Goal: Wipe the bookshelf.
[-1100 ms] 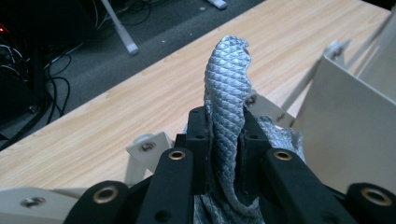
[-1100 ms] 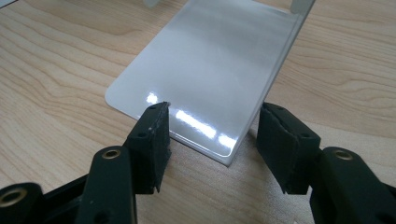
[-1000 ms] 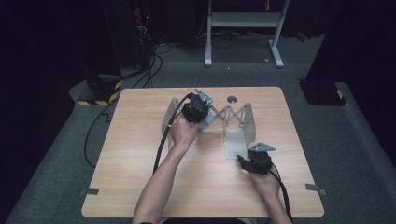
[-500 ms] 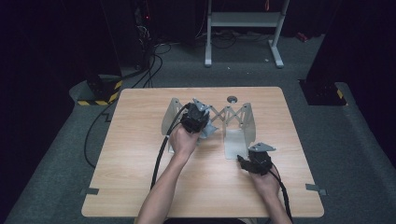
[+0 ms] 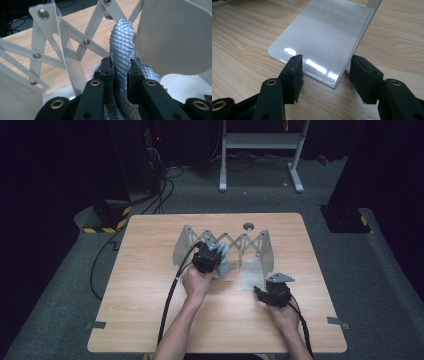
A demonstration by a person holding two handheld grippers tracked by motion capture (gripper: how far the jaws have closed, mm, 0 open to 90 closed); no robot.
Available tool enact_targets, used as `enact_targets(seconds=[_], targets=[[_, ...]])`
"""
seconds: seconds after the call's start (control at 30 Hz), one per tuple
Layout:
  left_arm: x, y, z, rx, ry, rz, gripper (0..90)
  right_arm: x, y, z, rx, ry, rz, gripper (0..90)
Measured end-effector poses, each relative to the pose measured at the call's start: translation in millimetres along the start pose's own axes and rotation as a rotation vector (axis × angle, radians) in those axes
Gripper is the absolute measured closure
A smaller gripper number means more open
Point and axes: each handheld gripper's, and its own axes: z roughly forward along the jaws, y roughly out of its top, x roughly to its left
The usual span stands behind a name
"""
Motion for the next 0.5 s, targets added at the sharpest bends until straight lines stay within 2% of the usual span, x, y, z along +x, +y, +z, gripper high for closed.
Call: enact_targets(seconds=[0.2,0.37,0.5], targets=[[-1.7,-13.7,4.2,-0.021,0.005,-0.035,78.7,0.0,0.0,0.0,0.000,0.000,-0.001,44.7],[-7.3,-20.6,14.2,0.011,-0.013,-0.037,78.7,0.0,0.0,0.0,0.000,0.000,-0.002,44.8],[-9.7,-28.6,26.7,0.054,-0.021,-0.038,78.7,0.0,0.0,0.0,0.000,-0.001,-0.001,44.9]])
